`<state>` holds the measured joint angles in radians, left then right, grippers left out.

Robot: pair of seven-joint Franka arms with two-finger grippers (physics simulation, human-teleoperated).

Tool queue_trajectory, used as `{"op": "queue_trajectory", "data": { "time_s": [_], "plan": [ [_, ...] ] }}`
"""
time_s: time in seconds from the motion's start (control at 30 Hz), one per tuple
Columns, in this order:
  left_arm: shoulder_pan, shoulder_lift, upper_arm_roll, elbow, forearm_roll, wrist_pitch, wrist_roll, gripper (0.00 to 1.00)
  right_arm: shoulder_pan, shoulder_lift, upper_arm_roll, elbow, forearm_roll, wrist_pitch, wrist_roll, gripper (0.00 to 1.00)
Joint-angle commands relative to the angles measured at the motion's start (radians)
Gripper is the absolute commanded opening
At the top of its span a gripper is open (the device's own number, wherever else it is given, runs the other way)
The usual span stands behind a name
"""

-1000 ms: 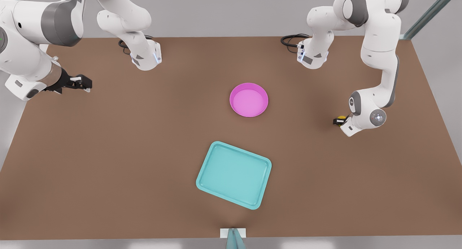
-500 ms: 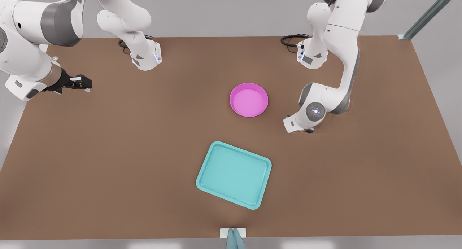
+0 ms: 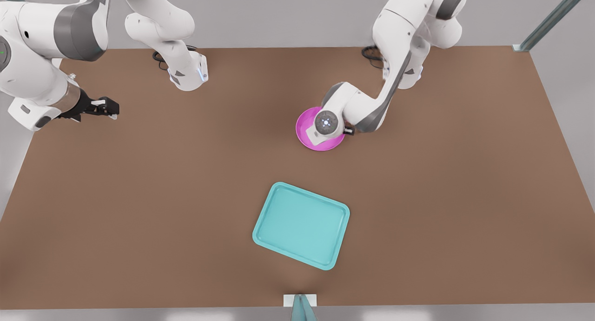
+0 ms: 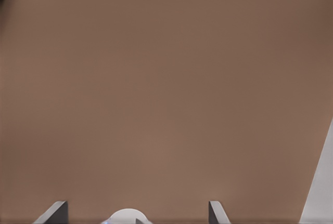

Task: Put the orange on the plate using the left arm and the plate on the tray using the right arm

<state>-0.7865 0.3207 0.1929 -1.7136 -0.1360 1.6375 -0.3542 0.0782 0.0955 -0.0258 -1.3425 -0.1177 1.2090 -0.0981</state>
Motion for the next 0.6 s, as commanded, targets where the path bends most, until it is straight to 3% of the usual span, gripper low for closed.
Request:
{"op": "queue_trajectory", "data": {
  "time_s": [0.0, 0.03, 0.13, 0.17, 0.2, 0.23, 0.3, 0.37, 0.57],
  "plan": [
    [0.012, -0.081, 0.218, 0.196, 0.007, -0.528, -0.020, 1.00, 0.009, 0.006, 0.004, -0.046, 0.013, 0.007, 0.008, 1.00],
    [0.018, -0.055, 0.339, 0.341, 0.009, -0.564, 0.023, 1.00, 0.009, 0.020, 0.041, -0.124, 0.059, 0.073, 0.009, 1.00],
    [0.059, -0.049, 0.519, 0.402, 0.003, -0.535, 0.148, 1.00, 0.049, 0.173, 0.122, -0.176, 0.187, 0.290, 0.041, 1.00],
    [0.260, -0.063, 0.329, 0.410, 0.007, -0.481, 0.193, 1.00, 0.092, 0.224, 0.122, -0.181, 0.236, 0.366, 0.090, 1.00],
    [0.669, -0.109, -0.143, 0.404, 0.036, -0.319, 0.198, 1.00, 0.155, 0.256, 0.124, -0.237, 0.262, 0.506, 0.173, 1.00],
    [0.739, -0.175, -0.210, 0.319, 0.055, -0.208, 0.198, 1.00, 0.202, 0.256, 0.124, -0.303, 0.289, 0.613, 0.225, 1.00],
    [0.737, -0.172, -0.217, 0.289, 0.061, -0.214, 0.198, 1.00, 0.270, 0.250, 0.170, -0.441, 0.297, 0.839, 0.325, 1.00],
    [0.739, -0.123, -0.217, 0.351, 0.076, -0.242, 0.193, 1.00, 0.330, 0.283, 0.187, -0.438, 0.299, 0.882, 0.371, 1.00],
    [0.742, -0.114, -0.207, 0.351, 0.078, -0.255, 0.205, 1.00, 0.428, 0.394, 0.221, -0.443, 0.302, 1.040, 0.420, 1.00]
  ]
}}
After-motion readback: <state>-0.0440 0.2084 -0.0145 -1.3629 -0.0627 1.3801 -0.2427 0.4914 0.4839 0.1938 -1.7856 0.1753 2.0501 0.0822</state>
